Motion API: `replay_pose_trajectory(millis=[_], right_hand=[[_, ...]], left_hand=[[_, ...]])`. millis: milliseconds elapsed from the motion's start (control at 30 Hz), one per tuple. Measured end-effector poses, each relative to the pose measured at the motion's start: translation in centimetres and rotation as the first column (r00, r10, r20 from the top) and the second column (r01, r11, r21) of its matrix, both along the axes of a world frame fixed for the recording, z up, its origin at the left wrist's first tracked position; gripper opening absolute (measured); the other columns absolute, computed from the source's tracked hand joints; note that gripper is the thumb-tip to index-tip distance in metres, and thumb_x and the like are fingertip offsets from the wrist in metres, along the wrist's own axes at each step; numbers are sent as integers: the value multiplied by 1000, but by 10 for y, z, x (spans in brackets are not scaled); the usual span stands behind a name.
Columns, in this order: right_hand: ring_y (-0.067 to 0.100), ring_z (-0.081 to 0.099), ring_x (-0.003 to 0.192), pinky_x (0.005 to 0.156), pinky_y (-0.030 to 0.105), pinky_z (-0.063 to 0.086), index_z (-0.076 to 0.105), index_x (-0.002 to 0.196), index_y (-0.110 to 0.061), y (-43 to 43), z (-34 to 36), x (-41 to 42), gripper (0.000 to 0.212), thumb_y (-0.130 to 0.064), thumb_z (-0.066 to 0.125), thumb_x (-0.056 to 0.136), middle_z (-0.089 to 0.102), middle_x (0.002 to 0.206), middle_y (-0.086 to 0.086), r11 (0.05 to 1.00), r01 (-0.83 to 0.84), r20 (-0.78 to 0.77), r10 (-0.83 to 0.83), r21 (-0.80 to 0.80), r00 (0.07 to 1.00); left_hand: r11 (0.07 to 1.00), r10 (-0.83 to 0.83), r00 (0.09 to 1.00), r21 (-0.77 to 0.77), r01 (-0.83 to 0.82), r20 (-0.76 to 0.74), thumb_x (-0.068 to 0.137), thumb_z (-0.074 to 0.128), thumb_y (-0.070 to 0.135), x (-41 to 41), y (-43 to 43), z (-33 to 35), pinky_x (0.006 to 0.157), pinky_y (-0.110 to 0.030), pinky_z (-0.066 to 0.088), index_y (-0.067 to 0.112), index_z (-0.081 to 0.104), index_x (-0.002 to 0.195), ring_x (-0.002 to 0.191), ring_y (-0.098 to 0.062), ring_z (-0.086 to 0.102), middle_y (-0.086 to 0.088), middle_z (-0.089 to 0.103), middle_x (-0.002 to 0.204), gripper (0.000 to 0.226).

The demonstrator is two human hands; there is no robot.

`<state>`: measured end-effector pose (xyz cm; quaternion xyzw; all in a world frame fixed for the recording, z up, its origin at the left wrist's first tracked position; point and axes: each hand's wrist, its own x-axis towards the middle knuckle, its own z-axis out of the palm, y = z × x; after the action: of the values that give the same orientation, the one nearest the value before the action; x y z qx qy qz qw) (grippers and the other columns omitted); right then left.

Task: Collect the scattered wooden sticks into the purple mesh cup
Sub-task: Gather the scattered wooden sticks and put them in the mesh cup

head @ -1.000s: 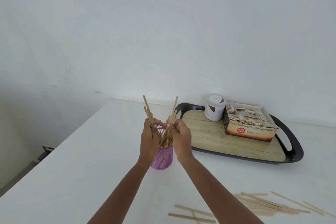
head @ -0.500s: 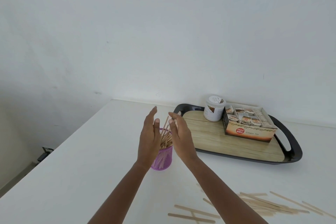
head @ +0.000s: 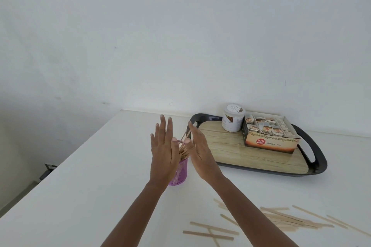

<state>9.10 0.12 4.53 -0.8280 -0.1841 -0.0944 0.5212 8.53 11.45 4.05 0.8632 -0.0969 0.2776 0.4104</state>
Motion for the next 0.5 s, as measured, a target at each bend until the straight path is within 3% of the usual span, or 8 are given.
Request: replay_pose_trajectory(millis=[133,200,267,333,500], right_hand=[[-9,25,130,101,-3,15,28,137,-34,-19,-8,-13,46,-42,30,92,32,140,-16,994,73,18,-74,76,997],[-5,33,125,93,-11,16,37,134,-26,-31,-18,-20,37,-29,35,97,39,132,-15,991,116,8,-117,64,993],[1,38,124,92,-10,19,43,130,-19,-45,-29,-28,33,-22,36,98,43,127,-12,988,148,-7,-148,33,989],[3,40,123,93,-8,21,47,127,-18,-59,-39,-36,31,-21,36,98,46,125,-10,982,186,-6,-186,-9,982],[13,40,129,105,20,28,50,124,-15,-98,-63,-57,31,-24,35,98,51,132,0,947,292,-34,-299,-133,954]], left_hand=[[994,91,987,53,-99,133,91,14,34,-12,-4,7,116,-27,-12,27,3,143,144,-9,-10,8,-8,152,53],[984,59,974,150,-93,218,92,20,26,-21,-8,6,118,-31,-6,19,11,145,144,-10,-8,-3,2,153,54],[953,-27,967,299,-52,255,92,25,20,-31,-15,0,118,-35,0,11,18,143,145,-10,-7,-10,13,151,52],[911,-132,963,411,25,234,92,29,17,-40,-25,-8,118,-38,8,9,26,140,145,-16,6,-12,25,150,49],[798,-310,938,578,169,155,90,46,20,-54,-55,-36,104,-34,37,12,49,128,129,-20,48,-9,55,135,39]])
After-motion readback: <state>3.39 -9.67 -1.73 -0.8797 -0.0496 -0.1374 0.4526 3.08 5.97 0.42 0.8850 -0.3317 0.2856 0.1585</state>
